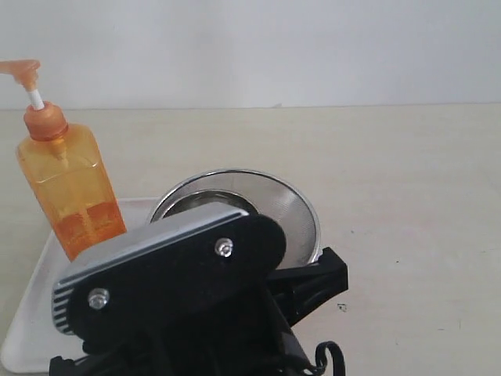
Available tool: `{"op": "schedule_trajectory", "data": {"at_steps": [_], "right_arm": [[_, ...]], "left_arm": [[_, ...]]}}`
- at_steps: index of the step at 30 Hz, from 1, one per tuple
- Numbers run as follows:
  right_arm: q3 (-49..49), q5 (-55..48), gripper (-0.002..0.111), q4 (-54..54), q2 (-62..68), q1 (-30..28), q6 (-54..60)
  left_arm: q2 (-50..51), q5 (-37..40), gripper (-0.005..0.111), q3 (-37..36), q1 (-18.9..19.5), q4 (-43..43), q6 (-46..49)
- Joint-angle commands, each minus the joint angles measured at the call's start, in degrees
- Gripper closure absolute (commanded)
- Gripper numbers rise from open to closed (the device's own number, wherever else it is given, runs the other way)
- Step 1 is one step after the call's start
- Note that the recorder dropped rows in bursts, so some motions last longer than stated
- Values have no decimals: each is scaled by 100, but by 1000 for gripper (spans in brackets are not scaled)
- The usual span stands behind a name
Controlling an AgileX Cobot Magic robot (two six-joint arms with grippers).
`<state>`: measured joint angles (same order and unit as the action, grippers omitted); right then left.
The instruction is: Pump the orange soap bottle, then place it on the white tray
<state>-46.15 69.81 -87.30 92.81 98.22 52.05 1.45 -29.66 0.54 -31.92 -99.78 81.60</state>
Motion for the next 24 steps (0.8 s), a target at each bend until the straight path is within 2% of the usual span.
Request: {"op": "schedule_trajectory", "data": {"at_steps": [1,10,18,22,24], "right_arm": [[38,15,107,418,-32,252,-9],[38,15,107,505,-32,183,149],[38,15,107,578,-32,-658,-9],[38,15,107,670,-32,-1653,185],[38,15,107,497,-32,-1933,201]], "left_arm": [[-1,-43,102,-24,3,-17,26],[-1,-43,102,-24,3,-17,26],[-1,-43,102,-24,3,-17,26],[-1,-56,102,-24,3,-17,26],[-1,-56,102,-24,3,-17,26]]}}
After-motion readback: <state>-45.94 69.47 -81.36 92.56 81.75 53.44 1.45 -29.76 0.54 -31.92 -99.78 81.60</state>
